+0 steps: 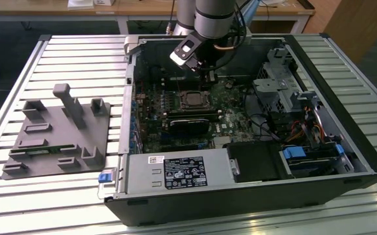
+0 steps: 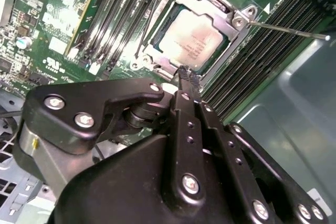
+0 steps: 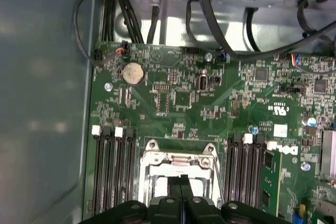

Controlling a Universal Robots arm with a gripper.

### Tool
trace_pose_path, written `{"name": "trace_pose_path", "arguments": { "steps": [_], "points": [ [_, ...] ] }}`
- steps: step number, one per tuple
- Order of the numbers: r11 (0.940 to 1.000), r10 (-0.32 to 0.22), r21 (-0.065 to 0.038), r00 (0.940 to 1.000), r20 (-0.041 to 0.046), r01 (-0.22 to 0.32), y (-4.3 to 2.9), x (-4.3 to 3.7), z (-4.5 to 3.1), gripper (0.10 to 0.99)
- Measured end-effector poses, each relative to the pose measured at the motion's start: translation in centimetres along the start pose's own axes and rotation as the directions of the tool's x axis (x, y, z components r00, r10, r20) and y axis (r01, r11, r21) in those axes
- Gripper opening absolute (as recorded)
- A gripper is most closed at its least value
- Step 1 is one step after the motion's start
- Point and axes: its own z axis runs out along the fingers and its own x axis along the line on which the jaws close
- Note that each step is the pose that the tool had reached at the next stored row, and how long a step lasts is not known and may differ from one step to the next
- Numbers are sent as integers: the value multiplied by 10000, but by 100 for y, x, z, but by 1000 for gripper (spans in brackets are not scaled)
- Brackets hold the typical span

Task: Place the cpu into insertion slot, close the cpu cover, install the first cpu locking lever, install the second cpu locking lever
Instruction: 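Close the cpu cover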

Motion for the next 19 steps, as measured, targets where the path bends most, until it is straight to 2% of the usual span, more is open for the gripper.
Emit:
{"name": "trace_pose_path", "arguments": {
  "steps": [5, 10, 19],
  "points": [
    [10000, 0, 0, 10000, 0, 0, -11, 0, 46, 106],
    [10000, 3, 0, 10000, 0, -3, -15, 0, 61, 106],
    [10000, 3, 0, 10000, 1, -3, -120, 4, 109, 106]
  ]
}}
